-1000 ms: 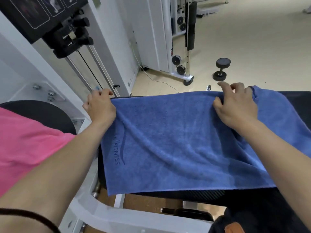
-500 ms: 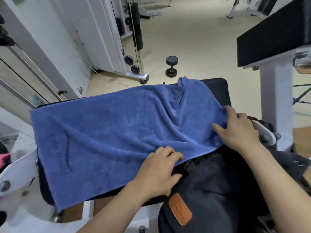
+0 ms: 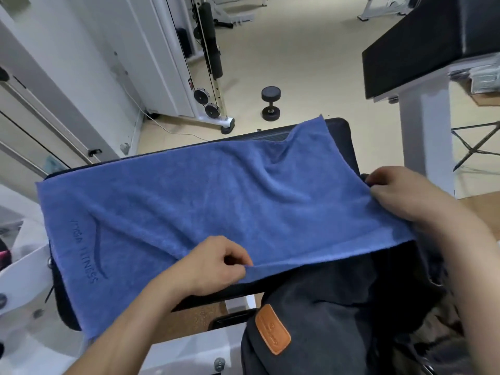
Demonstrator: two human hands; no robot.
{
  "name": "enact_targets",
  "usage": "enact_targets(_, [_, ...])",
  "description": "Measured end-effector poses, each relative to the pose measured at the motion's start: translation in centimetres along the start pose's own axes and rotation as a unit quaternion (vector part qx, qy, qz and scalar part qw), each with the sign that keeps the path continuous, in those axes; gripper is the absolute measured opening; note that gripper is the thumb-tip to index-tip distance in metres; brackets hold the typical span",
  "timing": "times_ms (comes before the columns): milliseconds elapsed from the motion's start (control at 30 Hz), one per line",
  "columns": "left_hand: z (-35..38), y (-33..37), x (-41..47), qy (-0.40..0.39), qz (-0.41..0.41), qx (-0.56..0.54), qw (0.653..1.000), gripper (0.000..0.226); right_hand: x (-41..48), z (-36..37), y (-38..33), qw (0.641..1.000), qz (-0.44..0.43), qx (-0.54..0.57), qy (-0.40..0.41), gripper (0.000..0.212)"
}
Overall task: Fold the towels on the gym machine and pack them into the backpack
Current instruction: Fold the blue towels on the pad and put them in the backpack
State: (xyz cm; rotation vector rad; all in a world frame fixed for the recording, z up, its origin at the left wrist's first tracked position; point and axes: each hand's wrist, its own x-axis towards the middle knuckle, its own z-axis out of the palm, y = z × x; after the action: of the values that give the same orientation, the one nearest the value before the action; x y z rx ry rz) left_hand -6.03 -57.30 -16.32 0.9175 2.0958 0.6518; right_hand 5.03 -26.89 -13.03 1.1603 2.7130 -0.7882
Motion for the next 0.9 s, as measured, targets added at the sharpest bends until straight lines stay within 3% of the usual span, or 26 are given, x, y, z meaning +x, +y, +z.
enact_targets(67, [-0.6, 0.7, 0.5, -0.071, -0.018, 0.099, 0.992, 0.024, 0.2, -0.1, -0.1, 0.994, 0.011, -0.099, -0.033, 0.020])
enact_targets(133, [-1.0, 1.4, 1.4, -0.061, -0.011, 0.151, 0.987, 0.028, 0.6, -0.2, -0.5, 0.991, 0.009, -0.135, -0.011, 0.023])
enact_targets(233, [-2.0, 2.4, 3.8, 0.138, 0.045, 0.134, 0.980, 0.026, 2.4, -0.3, -1.7, 0.994, -0.041, -0.075, 0.063, 0.038])
enact_targets(300, [-3.8, 2.8, 6.7, 0.295, 0.102, 0.121, 0.942, 0.024, 4.6, 0.0, -2.8, 0.993, -0.069, 0.023, 0.091, 0.044])
enact_targets(367, [-6.0, 3.3, 9.7, 0.386, 0.114, 0.148, 0.903, 0.025, 6.7, 0.5, -3.7, 0.988, -0.076, 0.090, 0.104, 0.048])
enact_targets(467, [-8.1, 3.7, 12.7, 0.376, 0.059, 0.240, 0.893, 0.027, 9.1, 1.1, -4.8, 0.977, -0.060, 0.161, 0.126, 0.044])
enact_targets(567, [-8.0, 3.4, 13.4, 0.353, 0.054, 0.280, 0.891, 0.015, 10.7, 1.7, -5.5, 0.971, -0.064, 0.189, 0.134, 0.015])
enact_targets(633, [-8.0, 3.8, 13.1, 0.364, 0.089, 0.274, 0.886, 0.007, 11.3, 1.9, -5.4, 0.962, -0.073, 0.215, 0.149, 0.006])
enact_targets(767, [-8.2, 4.4, 13.1, 0.371, 0.107, 0.219, 0.896, 0.016, 11.6, 1.6, -5.0, 0.945, -0.098, 0.249, 0.186, 0.007])
enact_targets(900, [-8.5, 4.0, 14.0, 0.391, 0.082, 0.157, 0.903, 0.022, 12.2, 1.8, -4.8, 0.942, -0.131, 0.196, 0.240, 0.008])
